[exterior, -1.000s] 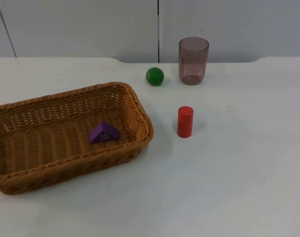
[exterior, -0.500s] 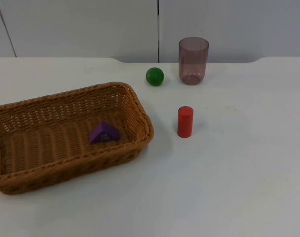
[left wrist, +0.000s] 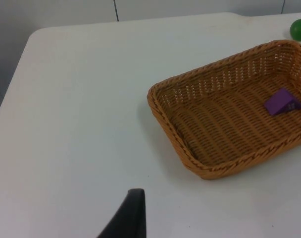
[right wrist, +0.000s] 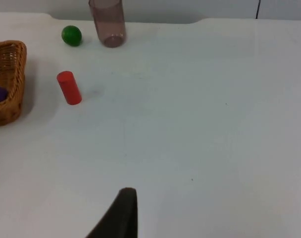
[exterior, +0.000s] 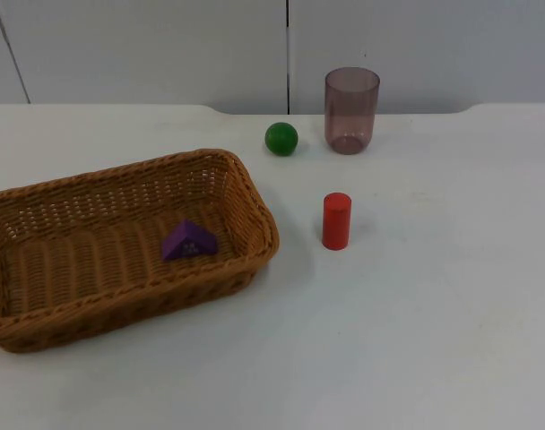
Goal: Pick up the basket with the left hand and place the triangular block into the basket with the right hand.
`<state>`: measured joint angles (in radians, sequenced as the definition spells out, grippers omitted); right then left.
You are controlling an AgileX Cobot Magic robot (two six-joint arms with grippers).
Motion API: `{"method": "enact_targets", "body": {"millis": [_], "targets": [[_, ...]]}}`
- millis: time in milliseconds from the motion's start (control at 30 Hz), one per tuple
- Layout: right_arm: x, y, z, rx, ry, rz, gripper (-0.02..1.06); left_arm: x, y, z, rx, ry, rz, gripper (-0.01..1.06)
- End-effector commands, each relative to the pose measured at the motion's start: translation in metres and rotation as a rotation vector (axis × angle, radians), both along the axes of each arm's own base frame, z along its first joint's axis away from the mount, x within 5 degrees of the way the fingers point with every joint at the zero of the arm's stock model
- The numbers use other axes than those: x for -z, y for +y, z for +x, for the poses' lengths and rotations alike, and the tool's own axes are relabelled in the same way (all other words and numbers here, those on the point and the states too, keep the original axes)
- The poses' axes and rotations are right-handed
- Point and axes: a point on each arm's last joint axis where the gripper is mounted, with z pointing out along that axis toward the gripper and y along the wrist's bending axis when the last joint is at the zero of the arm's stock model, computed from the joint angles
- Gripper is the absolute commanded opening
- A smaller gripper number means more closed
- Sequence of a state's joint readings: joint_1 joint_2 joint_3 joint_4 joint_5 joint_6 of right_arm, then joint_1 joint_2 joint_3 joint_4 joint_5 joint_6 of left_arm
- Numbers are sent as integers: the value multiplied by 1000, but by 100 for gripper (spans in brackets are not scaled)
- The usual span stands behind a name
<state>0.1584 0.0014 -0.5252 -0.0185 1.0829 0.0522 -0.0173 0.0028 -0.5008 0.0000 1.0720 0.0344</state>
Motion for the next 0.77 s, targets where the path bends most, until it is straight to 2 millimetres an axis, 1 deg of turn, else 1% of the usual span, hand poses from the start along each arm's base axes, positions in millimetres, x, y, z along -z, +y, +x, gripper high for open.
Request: {"method": "enact_targets", "body": {"millis": [0,167,400,733], "targets": [[2,0,1,4,3,3,105,2,0,0,3,5,-5,105],[2,0,1,4,3,3,105,2,0,0,-5,5,-5,105],[2,0,1,4,3,3,105,2,0,0,-90,5,-5,105],[2,0,1,4,3,3,105,2,1,0,-72,5,4,105]]}}
